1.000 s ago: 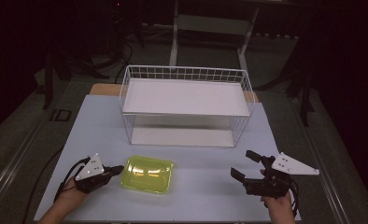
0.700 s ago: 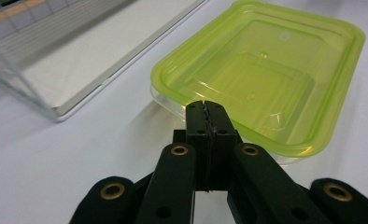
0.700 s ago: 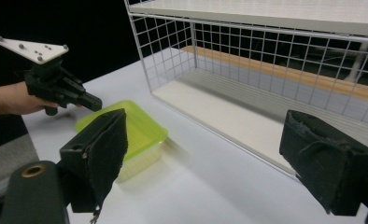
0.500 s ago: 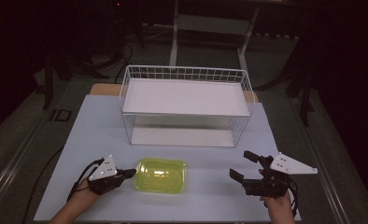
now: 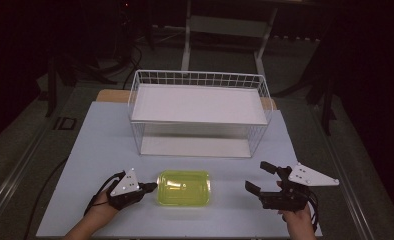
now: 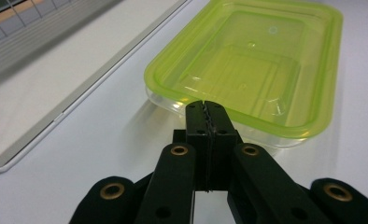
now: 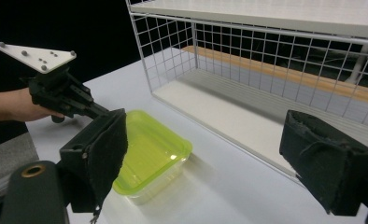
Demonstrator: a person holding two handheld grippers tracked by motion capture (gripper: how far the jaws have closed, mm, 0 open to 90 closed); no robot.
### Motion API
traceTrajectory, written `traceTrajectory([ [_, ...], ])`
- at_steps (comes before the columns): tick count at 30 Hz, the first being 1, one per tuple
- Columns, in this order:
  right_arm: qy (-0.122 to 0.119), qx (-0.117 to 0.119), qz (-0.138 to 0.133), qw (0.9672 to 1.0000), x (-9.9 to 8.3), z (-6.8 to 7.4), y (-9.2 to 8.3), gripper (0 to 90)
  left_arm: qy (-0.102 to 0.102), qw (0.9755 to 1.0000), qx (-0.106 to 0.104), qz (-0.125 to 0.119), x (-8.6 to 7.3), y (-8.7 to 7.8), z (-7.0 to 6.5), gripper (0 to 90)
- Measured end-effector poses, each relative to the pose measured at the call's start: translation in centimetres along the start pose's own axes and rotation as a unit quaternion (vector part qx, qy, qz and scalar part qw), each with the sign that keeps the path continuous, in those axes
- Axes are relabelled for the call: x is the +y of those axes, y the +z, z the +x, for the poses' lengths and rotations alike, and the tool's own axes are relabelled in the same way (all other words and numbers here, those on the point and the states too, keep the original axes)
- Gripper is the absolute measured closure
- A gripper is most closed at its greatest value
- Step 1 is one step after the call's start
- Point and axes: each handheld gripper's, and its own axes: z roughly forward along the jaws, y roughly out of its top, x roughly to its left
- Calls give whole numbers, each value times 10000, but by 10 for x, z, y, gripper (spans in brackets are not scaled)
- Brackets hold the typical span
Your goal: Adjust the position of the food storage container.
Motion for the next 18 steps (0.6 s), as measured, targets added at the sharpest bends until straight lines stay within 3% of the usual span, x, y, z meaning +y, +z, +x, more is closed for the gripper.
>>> traceTrajectory([
  [5,17,-23,84,10000,-5,0,1,151,-58,10000,-45,-38,2,3,0,900],
  [18,-78,-42,248,9997,-9,-2,7,151,26,9997,-209,-107,15,24,-8,900],
])
